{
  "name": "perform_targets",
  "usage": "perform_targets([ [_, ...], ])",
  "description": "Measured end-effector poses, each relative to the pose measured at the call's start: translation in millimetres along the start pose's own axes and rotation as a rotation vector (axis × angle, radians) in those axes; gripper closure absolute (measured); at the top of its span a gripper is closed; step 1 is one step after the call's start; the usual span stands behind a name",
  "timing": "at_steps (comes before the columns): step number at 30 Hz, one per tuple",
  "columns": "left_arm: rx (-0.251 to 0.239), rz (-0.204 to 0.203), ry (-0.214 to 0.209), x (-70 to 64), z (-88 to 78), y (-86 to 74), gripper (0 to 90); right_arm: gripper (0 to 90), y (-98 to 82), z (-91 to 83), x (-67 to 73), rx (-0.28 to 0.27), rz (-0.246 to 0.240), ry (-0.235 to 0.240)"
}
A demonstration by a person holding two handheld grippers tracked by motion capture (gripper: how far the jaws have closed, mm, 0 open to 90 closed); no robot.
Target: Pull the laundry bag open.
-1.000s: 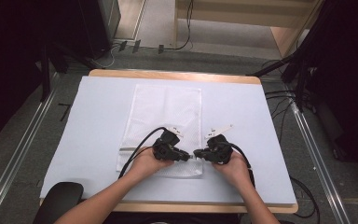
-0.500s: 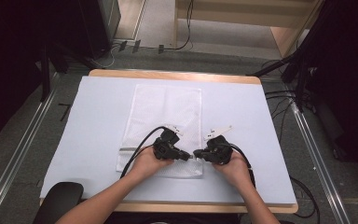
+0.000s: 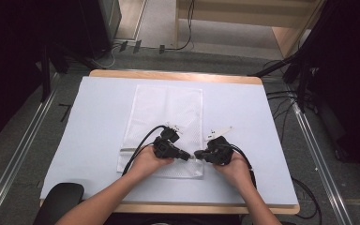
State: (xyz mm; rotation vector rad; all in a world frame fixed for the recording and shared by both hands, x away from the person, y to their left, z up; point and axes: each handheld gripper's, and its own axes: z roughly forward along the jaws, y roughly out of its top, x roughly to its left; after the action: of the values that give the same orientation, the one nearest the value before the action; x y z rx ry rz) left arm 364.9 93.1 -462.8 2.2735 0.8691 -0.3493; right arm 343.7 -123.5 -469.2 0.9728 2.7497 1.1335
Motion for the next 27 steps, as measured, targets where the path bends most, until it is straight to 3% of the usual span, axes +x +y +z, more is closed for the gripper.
perform_targets([
  [13, 0.020, -0.015, -0.032, 7.0, -7.3, 0.5, 88.0, 90.0, -2.2, -0.1, -1.3, -0.012, 0.008, 0.013],
  [27, 0.025, -0.033, -0.031, 14.8, -21.6, -1.1, 88.1, 90.0, -2.1, -0.2, -1.3, -0.011, 0.008, 0.013],
])
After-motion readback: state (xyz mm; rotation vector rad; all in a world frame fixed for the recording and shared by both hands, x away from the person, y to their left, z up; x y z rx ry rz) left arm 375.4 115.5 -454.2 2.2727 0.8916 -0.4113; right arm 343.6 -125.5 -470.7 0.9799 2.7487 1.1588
